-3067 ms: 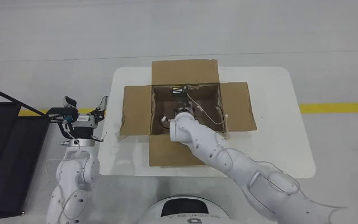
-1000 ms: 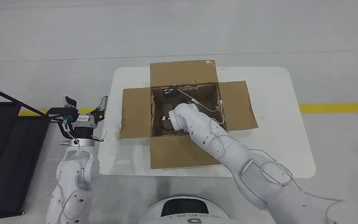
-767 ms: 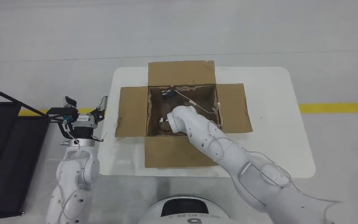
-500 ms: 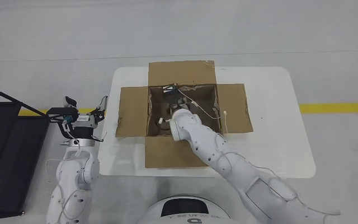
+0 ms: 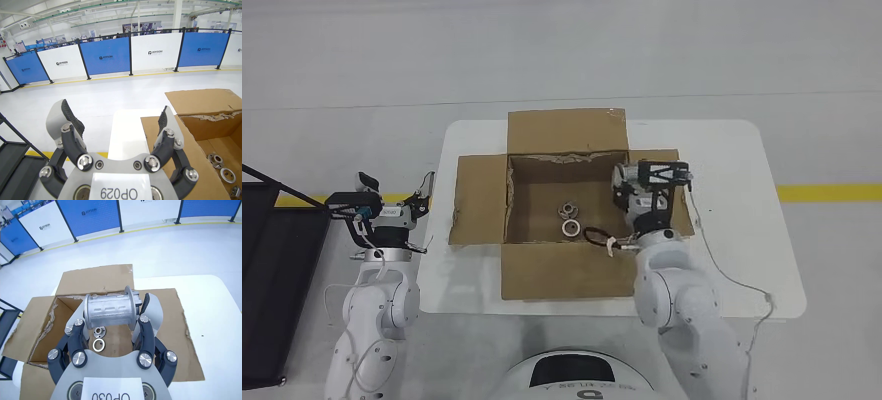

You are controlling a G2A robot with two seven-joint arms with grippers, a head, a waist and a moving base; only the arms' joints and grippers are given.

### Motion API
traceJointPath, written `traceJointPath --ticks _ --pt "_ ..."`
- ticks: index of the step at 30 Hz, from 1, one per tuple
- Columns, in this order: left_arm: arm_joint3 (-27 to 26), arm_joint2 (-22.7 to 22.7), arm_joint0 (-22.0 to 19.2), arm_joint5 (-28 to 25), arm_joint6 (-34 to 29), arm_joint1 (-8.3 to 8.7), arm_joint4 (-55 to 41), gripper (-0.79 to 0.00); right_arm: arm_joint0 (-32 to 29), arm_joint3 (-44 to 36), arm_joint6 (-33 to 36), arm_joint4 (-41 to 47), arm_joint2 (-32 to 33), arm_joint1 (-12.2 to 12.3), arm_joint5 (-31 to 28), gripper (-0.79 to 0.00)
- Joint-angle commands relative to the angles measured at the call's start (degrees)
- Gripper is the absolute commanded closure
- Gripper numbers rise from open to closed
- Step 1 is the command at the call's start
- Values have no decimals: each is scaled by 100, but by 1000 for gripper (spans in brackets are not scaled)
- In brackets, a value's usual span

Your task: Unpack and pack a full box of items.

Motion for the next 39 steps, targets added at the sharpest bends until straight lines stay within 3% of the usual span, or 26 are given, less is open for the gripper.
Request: traceJointPath --ticks 1,10,15,20,25,32,39 --pt "0 0 0 0 0 0 0 -785 23 32 5 -12 -21 -2 2 0" --pt "0 0 0 0 0 0 0 -785 -69 -68 -260 128 112 -17 256 0" --pt "0 0 0 0 0 0 0 -785 -665 -496 -252 953 1521 38 423 0" --pt "0 0 0 0 0 0 0 -785 -1062 -43 338 1461 2834 124 -71 0" --pt "0 0 0 0 0 0 0 -785 -1001 593 724 1802 3557 176 -369 0" --pt "0 0 0 0 0 0 0 -785 -431 1443 1876 1521 3558 264 -852 0" --pt "0 0 0 0 0 0 0 -785 228 2226 2222 543 3103 283 -463 0"
